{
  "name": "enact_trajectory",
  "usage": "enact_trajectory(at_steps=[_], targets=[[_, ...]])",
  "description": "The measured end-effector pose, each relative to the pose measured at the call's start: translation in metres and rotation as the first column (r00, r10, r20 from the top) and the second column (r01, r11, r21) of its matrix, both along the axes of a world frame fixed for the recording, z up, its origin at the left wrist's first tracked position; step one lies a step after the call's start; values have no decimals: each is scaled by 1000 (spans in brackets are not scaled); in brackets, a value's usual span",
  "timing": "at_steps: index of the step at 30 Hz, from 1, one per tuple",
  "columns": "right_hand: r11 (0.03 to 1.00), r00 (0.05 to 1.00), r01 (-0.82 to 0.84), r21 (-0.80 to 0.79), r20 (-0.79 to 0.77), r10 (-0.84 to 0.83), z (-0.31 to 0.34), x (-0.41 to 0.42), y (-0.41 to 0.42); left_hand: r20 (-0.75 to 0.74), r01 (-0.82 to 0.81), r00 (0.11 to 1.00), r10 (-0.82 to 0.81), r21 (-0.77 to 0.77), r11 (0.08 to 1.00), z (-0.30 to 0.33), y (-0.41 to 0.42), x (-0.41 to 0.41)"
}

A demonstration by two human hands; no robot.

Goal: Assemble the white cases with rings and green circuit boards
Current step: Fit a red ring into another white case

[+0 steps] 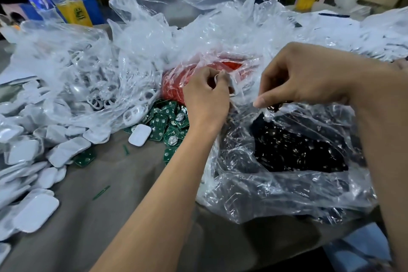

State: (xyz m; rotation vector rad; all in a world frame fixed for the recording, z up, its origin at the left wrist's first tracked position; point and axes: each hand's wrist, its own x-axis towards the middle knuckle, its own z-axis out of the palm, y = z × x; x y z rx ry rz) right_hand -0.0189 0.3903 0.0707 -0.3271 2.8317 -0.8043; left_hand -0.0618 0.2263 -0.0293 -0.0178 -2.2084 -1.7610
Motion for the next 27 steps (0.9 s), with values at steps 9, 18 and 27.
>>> enact_trajectory(at_steps=[9,18,27], targets=[[973,925,223,-66,-302,-232,-12,-67,-32,78,18,996,-34,198,980,0,1,-3],[896,887,355,266,-399,-233,-64,-132,-62,167,-50,986,8,246,968,-9,-18,-9],[898,839,440,-17,-348,-418,-53,-131,-68,201,16,975,-93,355,935,-1,-30,-11]])
